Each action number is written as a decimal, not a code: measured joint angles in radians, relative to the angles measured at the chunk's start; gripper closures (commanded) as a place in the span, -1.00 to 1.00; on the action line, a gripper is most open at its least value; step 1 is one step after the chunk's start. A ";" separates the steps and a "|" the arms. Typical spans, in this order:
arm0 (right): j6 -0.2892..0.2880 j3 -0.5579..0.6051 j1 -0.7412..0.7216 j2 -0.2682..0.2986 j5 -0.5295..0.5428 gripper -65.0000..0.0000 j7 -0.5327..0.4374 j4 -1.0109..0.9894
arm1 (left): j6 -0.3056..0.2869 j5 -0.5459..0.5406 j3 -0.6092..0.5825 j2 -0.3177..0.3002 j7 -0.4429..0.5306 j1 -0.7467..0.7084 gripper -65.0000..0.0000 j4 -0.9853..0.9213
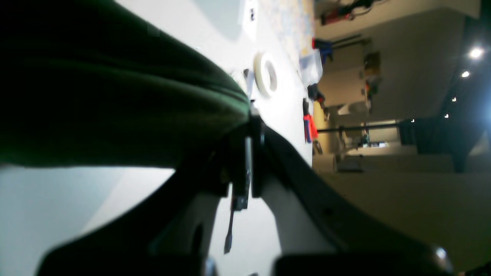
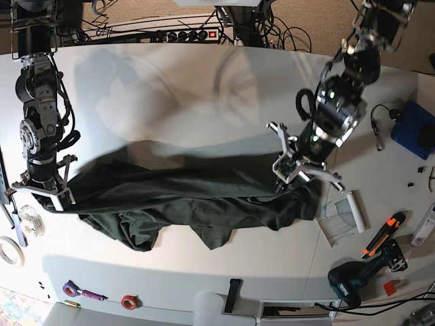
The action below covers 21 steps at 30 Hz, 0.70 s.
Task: Layout the t-shirt on the table in an organized manner, then fold the t-shirt properly
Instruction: 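Lift the shirt with both grippers and drag it away from the tools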
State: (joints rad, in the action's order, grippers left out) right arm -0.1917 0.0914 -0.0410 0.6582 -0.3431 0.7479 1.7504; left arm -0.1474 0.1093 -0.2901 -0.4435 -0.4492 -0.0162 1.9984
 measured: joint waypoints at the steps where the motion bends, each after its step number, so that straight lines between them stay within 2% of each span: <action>1: -0.006 -0.001 0.019 0.000 -0.002 1.00 0.002 0.018 | -0.002 -0.001 0.019 0.000 -0.010 -0.023 1.00 0.038; 6: -0.014 0.000 0.151 -0.002 -0.002 1.00 0.022 0.158 | -0.054 -0.056 0.127 0.000 -0.032 -0.124 1.00 0.176; 12: -0.018 -0.018 0.269 0.003 -0.057 1.00 0.049 0.309 | -0.076 -0.110 0.264 0.000 -0.086 -0.213 1.00 0.272; 21: -0.038 -0.173 0.411 0.003 -0.055 1.00 0.057 0.431 | -0.155 -0.246 0.463 0.001 -0.158 -0.319 1.00 0.342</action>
State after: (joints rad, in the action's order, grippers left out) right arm -0.2298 -0.0818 0.3698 0.6617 -0.3977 0.8047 2.1818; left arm -0.3027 -0.1368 0.1726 -0.4423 -0.6067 -0.3355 2.3405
